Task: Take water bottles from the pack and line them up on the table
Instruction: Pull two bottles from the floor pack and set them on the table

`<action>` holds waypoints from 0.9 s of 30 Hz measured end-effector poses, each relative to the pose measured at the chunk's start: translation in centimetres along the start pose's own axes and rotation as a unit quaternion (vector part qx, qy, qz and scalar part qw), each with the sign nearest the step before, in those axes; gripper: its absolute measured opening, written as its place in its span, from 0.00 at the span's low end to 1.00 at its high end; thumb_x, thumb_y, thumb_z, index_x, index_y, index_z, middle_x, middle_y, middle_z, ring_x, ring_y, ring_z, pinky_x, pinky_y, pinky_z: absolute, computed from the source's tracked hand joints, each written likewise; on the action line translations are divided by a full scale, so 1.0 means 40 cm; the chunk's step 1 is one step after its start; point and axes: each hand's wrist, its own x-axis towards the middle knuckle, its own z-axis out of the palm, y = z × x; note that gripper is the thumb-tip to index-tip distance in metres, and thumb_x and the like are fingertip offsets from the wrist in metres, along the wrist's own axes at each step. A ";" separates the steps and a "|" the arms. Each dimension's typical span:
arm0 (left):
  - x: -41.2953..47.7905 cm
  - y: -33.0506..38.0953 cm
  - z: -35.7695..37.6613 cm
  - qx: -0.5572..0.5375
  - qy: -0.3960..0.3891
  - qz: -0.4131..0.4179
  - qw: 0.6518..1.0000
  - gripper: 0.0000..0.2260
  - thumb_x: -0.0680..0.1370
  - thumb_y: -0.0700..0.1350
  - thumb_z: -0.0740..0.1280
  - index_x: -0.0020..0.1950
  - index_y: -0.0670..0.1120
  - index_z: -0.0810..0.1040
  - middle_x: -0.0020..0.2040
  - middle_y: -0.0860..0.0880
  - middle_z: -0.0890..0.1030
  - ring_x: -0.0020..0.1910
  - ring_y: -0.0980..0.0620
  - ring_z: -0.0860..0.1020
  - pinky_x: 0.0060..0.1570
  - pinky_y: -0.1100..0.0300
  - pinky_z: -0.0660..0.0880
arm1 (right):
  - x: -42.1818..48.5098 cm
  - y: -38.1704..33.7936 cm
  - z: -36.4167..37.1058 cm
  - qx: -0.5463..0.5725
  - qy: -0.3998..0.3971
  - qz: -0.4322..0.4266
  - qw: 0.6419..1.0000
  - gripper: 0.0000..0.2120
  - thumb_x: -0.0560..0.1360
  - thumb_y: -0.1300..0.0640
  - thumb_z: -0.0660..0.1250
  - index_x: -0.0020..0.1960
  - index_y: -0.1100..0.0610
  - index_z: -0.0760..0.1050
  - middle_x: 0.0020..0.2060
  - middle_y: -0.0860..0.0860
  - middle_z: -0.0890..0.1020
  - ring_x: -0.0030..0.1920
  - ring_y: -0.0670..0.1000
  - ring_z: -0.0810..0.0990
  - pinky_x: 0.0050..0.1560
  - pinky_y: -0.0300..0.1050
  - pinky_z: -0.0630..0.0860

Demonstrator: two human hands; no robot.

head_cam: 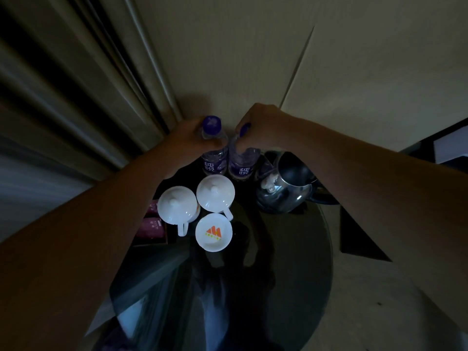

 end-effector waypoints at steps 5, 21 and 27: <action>-0.003 -0.014 0.000 -0.003 0.001 0.011 1.000 0.14 0.70 0.35 0.73 0.45 0.54 0.79 0.38 0.61 0.85 0.42 0.65 0.81 0.41 0.71 0.75 | -0.001 -0.002 0.000 -0.016 -0.018 0.001 1.000 0.20 0.65 0.53 0.74 0.54 0.60 0.80 0.50 0.58 0.83 0.50 0.55 0.80 0.52 0.49 0.79; -0.072 0.039 -0.001 0.253 0.116 0.011 0.960 0.32 0.64 0.54 0.73 0.64 0.51 0.64 0.58 0.47 0.78 0.58 0.46 0.76 0.59 0.43 0.73 | -0.032 -0.024 0.026 0.014 0.098 0.037 0.994 0.27 0.73 0.42 0.64 0.68 0.54 0.69 0.65 0.58 0.74 0.64 0.61 0.73 0.63 0.51 0.72; -0.220 0.129 -0.003 0.550 0.156 0.020 0.820 0.36 0.72 0.64 0.61 0.74 0.47 0.55 0.74 0.42 0.63 0.74 0.37 0.58 0.70 0.39 0.56 | -0.141 -0.128 0.033 -0.092 0.175 -0.044 0.979 0.33 0.77 0.37 0.51 0.77 0.47 0.46 0.78 0.57 0.46 0.76 0.66 0.46 0.74 0.63 0.50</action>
